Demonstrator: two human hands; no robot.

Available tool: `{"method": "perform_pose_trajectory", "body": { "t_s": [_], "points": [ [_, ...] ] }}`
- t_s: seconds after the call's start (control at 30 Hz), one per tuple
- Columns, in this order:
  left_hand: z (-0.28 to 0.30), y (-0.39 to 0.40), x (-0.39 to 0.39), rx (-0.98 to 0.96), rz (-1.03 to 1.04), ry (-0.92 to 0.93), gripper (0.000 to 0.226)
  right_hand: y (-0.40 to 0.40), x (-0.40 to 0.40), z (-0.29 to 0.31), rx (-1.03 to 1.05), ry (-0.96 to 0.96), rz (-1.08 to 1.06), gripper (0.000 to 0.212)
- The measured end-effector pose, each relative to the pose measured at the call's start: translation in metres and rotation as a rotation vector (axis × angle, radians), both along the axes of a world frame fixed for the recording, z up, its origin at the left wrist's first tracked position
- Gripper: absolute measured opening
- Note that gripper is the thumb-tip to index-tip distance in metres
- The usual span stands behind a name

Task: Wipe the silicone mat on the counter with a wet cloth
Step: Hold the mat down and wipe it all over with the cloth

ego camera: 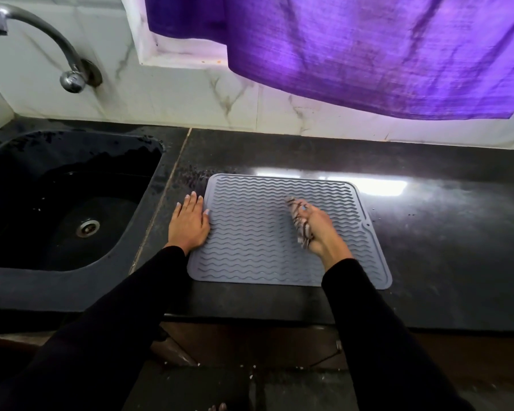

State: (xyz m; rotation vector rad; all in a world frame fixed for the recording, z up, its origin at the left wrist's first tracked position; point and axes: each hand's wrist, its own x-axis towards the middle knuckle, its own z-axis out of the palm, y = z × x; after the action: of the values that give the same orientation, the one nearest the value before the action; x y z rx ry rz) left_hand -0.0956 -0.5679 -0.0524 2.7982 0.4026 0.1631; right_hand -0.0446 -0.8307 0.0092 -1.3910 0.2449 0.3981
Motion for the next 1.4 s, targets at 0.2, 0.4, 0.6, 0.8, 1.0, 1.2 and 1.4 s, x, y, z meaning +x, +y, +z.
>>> {"method": "perform_pose_trajectory", "body": {
  "t_s": [0.2, 0.4, 0.6, 0.8, 1.0, 1.2, 1.4],
  "points": [
    [0.000, -0.001, 0.000, -0.008, 0.008, -0.034, 0.070, 0.047, -0.016, -0.010, -0.468, -0.462, 0.076, 0.045],
    [-0.001, -0.002, 0.000, 0.004, 0.014, -0.013, 0.069, 0.067, -0.034, -0.047, -1.240, -0.928, 0.333, 0.056],
    [-0.002, -0.003, 0.001, 0.007, 0.018, 0.005, 0.066, 0.069, -0.027, -0.047, -1.300, -0.879, 0.428, 0.056],
    [-0.002, -0.003, 0.000, -0.003, 0.006, 0.010, 0.066, 0.060, -0.001, -0.038, -0.804, -0.601, 0.466, 0.045],
    [0.000, -0.002, -0.001, 0.007, -0.004, 0.008, 0.061, 0.079, -0.002, -0.010, -0.282, -0.297, 0.038, 0.034],
    [0.000, -0.002, -0.001, 0.008, 0.003, 0.014, 0.063, 0.103, -0.053, -0.039, -1.140, -0.800, 0.477, 0.052],
    [-0.003, -0.003, 0.001, 0.021, 0.005, 0.020, 0.053, 0.101, -0.045, -0.049, -1.114, -0.860, 0.442, 0.052]
  ]
}}
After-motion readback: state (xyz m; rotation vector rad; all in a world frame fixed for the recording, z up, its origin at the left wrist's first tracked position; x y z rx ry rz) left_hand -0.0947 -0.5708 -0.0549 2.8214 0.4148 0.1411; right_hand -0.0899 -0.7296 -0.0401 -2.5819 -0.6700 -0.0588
